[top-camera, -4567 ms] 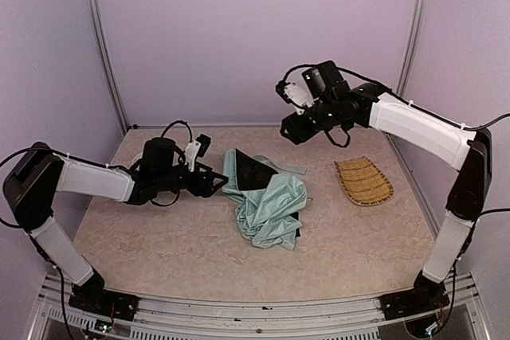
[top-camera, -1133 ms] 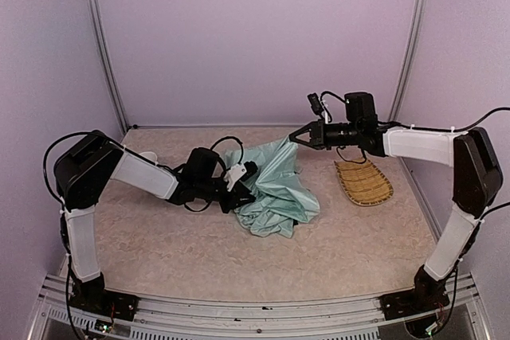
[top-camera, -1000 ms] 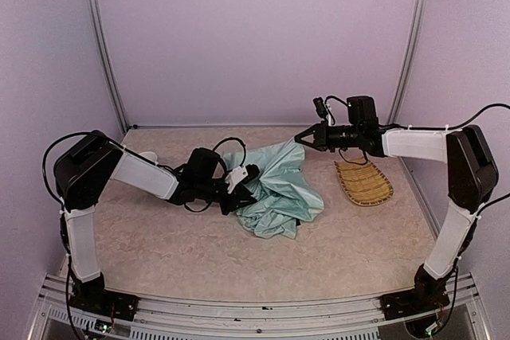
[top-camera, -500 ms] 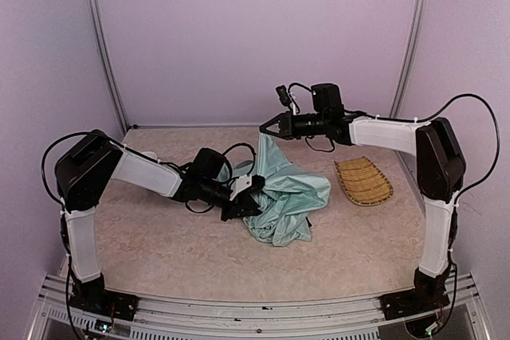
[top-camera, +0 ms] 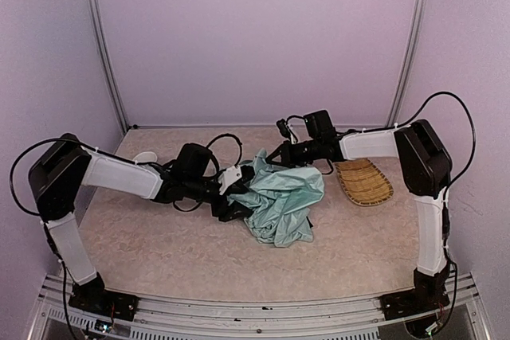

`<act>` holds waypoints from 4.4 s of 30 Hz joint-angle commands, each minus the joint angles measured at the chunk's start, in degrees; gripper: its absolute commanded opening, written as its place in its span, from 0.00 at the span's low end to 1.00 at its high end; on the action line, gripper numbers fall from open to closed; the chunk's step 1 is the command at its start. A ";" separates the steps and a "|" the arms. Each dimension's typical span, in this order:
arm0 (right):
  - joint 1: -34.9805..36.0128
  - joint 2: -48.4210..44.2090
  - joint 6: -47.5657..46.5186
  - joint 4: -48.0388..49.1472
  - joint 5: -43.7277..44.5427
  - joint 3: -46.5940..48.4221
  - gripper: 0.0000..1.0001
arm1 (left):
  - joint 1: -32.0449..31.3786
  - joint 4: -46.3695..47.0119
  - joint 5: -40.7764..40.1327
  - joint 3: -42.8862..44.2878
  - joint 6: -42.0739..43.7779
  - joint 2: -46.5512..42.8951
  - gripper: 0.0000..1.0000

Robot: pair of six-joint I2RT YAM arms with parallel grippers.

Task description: Put away the umbrella

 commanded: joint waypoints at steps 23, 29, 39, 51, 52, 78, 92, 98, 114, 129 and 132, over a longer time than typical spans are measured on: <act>1.83 -1.58 -0.90 0.47 3.42 -5.60 0.00 | -10.60 -1.11 -19.03 20.49 -1.04 4.92 0.40; 1.25 -2.54 -4.41 -1.51 1.69 -8.67 0.00 | -4.94 5.18 -9.75 15.89 -11.85 1.01 0.00; 0.14 -7.93 -6.71 -2.61 1.32 -21.11 0.00 | 8.76 10.54 -3.89 8.60 -31.48 5.95 0.00; -0.66 -12.56 -7.65 -2.32 1.64 -26.01 0.09 | 7.67 -5.59 -3.27 22.62 -29.39 22.87 0.00; -0.68 -13.38 -8.59 -3.82 3.14 -25.64 0.14 | 7.30 -7.26 -4.05 23.53 -28.32 23.35 0.00; 25.79 -13.59 -69.66 -24.67 41.08 -15.13 1.00 | 5.10 -14.56 -6.76 26.91 -21.72 24.76 0.00; 21.41 -0.13 -64.80 -34.92 33.51 -8.14 0.58 | 6.86 -15.54 0.35 30.47 -19.84 24.25 0.24; 19.95 -1.92 -60.14 -36.02 26.80 -10.17 0.43 | 14.73 2.23 1.66 25.15 -33.63 15.74 0.73; 13.99 0.30 -56.35 -50.20 -6.11 -6.42 0.33 | -4.08 -1.52 -5.79 -8.67 15.46 -17.59 0.71; 9.77 7.34 -57.48 -51.30 -16.09 0.24 0.35 | -11.83 -4.71 -5.09 -4.45 16.92 -3.77 0.79; 9.05 7.64 -56.63 -50.58 -16.32 1.06 0.39 | -11.92 -6.97 -8.05 -2.62 17.32 -0.20 0.79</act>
